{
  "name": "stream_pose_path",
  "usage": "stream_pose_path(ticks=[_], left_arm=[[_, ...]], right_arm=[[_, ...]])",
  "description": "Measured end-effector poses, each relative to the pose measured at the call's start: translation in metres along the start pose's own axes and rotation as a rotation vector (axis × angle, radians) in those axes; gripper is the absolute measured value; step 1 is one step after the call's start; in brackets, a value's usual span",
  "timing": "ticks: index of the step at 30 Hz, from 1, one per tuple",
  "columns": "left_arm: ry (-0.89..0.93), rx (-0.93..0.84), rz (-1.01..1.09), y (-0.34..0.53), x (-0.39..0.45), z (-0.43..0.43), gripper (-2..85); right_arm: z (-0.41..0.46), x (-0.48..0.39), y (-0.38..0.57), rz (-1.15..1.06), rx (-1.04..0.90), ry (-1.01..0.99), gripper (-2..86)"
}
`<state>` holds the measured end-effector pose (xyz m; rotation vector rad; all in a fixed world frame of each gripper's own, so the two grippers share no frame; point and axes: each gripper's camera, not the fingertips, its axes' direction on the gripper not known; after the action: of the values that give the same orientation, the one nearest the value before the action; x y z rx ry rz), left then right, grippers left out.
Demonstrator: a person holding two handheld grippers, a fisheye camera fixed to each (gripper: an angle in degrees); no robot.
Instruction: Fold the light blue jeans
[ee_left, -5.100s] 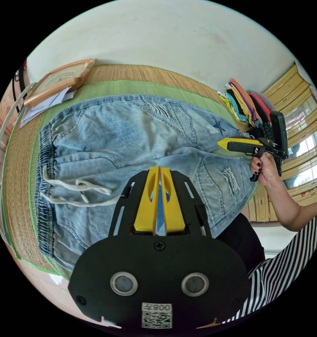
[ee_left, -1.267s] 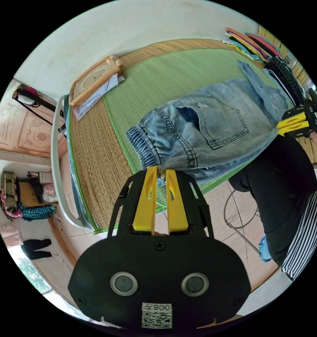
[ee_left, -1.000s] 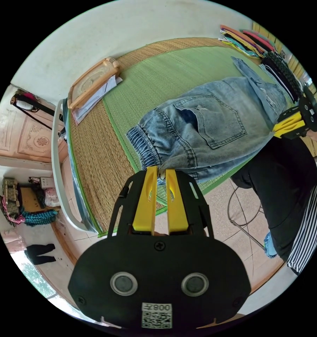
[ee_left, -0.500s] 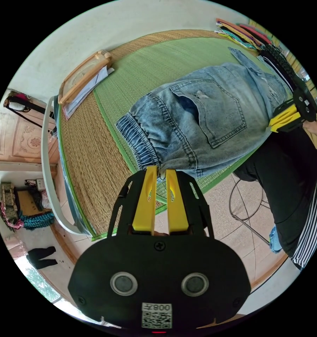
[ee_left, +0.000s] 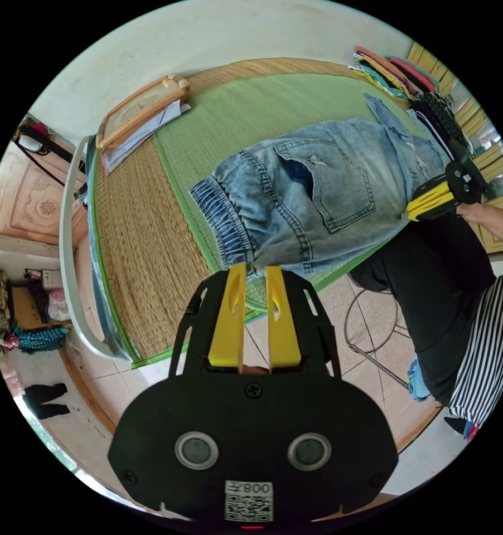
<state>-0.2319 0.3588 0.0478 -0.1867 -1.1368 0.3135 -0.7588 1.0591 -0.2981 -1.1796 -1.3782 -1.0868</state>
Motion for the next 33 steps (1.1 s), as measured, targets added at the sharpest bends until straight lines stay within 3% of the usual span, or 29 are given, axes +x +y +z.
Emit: stream_pose_path(ticks=[3,9,16,29,33], left_arm=[[0.001,0.013,-0.059,0.004,-0.007,-0.002,2.3],[0.168,0.177,-0.126,-0.008,0.001,-0.01,0.7],[0.13,-0.018,-0.207,-0.045,0.018,0.052,0.2],[0.099,-0.008,-0.256,-0.077,0.026,0.05,0.1],[0.062,0.148,-0.271,-0.078,0.044,0.025,0.2]], right_arm=[[0.008,0.003,0.001,0.002,0.004,-0.015,1.4],[0.026,0.006,0.002,0.006,0.005,-0.023,1.5],[0.046,0.014,0.01,0.029,0.017,-0.046,2.0],[0.045,0.065,0.079,0.158,0.208,-0.285,0.5],[0.052,0.098,0.105,0.266,0.273,-0.248,0.2]])
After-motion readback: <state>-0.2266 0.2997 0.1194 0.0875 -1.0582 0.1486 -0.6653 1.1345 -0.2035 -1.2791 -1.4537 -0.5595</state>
